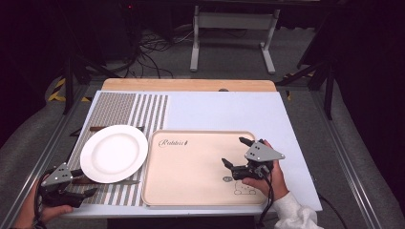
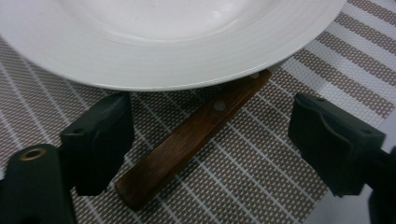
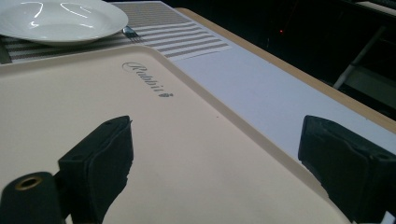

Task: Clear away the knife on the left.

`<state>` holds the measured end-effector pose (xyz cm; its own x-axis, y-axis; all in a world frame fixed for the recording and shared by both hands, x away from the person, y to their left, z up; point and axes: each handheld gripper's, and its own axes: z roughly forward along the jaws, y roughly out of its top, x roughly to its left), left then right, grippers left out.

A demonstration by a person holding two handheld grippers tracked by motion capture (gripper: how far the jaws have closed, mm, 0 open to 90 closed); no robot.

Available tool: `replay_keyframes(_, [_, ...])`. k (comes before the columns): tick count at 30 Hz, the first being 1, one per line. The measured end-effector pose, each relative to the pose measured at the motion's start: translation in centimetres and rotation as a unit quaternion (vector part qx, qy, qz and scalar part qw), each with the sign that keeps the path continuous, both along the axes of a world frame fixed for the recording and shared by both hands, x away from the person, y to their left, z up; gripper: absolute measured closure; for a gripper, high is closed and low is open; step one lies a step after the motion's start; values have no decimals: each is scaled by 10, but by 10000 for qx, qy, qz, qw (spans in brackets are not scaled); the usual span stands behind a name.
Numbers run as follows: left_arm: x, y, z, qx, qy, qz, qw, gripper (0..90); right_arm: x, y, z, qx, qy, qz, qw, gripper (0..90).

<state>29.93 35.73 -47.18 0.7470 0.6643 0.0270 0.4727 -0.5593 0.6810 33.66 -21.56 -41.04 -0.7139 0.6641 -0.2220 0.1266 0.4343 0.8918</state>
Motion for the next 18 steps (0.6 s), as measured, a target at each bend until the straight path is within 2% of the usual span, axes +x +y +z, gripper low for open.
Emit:
replay_keyframes(2, [2, -3, -1, -26, 109, -113, 9999, 235, 0, -1, -1, -6, 9, -16, 10000, 114])
replay_keyframes(7, [-2, -5, 2, 20, 156, -444, 9989, 357, 0, -1, -3, -7, 96, 35, 9999, 114])
replay_keyframes(9, [-1, -5, 2, -5, 162, -520, 9985, 432, 0, 0, -4, -40, 125, 58, 9999, 114])
replay_keyframes(12, [0, -5, 2, -27, 177, -439, 9989, 461, 0, 1, -5, -73, 159, 94, 9998, 114])
replay_keyframes(15, [0, -4, 1, -110, 146, -286, 9994, 561, 2, 3, -7, -111, 190, 144, 9997, 112])
replay_keyframes(18, [0, -4, 1, -99, 102, -271, 9995, 592, 2, 4, -9, -100, 232, 227, 9994, 113])
